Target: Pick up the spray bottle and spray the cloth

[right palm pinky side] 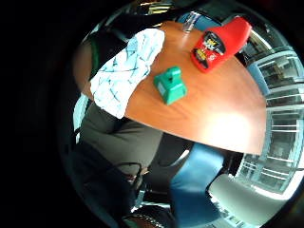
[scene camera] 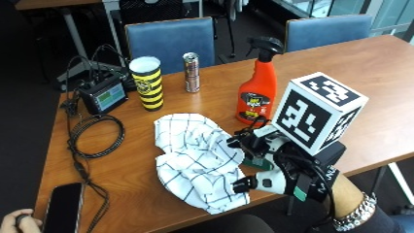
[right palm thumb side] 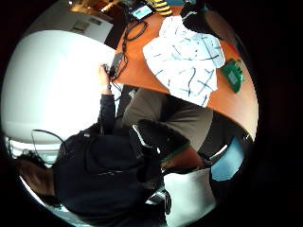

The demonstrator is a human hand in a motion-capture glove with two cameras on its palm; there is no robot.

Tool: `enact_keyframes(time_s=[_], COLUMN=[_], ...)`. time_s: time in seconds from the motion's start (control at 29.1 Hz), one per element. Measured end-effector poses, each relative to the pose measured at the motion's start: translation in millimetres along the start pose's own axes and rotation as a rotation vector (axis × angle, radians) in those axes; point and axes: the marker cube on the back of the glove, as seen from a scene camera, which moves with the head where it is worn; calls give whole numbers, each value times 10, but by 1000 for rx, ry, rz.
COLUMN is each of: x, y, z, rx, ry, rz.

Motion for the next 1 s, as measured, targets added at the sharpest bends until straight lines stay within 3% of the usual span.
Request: enact_keyframes(time_s=[0.31, 0.55, 0.76, 1.0], x=[383, 842, 1267, 1560], y=[-481, -786, -932, -1056], z=[-191, -328, -326, -255], rx=[321, 584, 660, 610], ry=[-178, -388, -505, -725], rz=[156, 509, 754, 819])
